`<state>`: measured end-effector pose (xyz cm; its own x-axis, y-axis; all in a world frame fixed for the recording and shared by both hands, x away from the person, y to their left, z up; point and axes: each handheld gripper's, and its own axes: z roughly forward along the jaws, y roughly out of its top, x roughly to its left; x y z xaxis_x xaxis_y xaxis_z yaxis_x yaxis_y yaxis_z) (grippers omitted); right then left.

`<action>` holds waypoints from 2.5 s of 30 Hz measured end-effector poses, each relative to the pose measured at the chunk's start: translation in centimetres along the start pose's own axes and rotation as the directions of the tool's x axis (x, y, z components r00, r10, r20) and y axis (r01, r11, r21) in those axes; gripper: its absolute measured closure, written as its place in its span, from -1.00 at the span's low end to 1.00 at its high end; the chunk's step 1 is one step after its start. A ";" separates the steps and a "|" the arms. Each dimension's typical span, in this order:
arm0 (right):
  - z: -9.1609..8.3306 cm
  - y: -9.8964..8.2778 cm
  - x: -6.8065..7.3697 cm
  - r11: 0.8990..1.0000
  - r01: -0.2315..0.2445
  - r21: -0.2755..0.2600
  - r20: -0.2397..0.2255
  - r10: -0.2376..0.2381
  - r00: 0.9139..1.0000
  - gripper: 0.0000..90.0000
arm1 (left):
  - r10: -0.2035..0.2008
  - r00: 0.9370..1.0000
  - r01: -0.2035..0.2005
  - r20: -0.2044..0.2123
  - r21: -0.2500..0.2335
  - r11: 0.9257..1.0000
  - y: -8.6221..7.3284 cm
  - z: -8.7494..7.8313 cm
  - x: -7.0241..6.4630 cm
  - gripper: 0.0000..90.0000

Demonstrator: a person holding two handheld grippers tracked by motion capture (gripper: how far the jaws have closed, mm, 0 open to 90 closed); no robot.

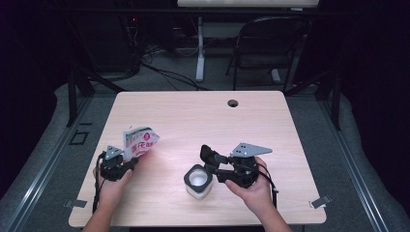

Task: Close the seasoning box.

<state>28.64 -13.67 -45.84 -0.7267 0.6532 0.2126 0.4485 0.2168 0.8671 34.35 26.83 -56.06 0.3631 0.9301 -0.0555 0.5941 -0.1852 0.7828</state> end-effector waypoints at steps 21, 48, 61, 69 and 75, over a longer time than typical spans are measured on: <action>0.0 0.0 0.0 1.000 0.018 -0.023 0.013 -0.018 1.000 0.11 | 0.010 1.000 -0.011 -0.007 -0.085 0.996 0.4 -1.1 -0.5 0.00; -0.3 0.0 0.0 1.000 0.005 -0.010 0.019 -0.005 1.000 0.23 | 0.100 0.992 -0.094 0.073 -0.088 0.992 1.4 -1.9 -3.8 -0.11; -0.6 0.2 0.0 1.000 -0.001 -0.010 0.022 0.001 1.000 0.28 | 0.157 0.977 -0.146 0.143 -0.083 0.986 1.8 -2.2 -6.0 -0.14; -0.6 0.2 -0.1 1.000 -0.005 -0.005 0.025 0.005 1.000 0.28 | 0.173 0.971 -0.163 0.164 -0.074 0.984 1.9 -2.3 -6.6 -0.14; -0.9 0.4 -0.4 1.000 -0.014 0.004 0.023 0.014 1.000 0.28 | 0.173 0.967 -0.163 0.186 -0.065 0.984 2.1 -2.5 -7.0 -0.13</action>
<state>28.62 -14.49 -45.15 -0.7082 0.6728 0.2137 0.4607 0.2111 0.8621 31.33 20.72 -52.48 0.5871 0.8088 -0.0334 0.4788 -0.3137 0.8200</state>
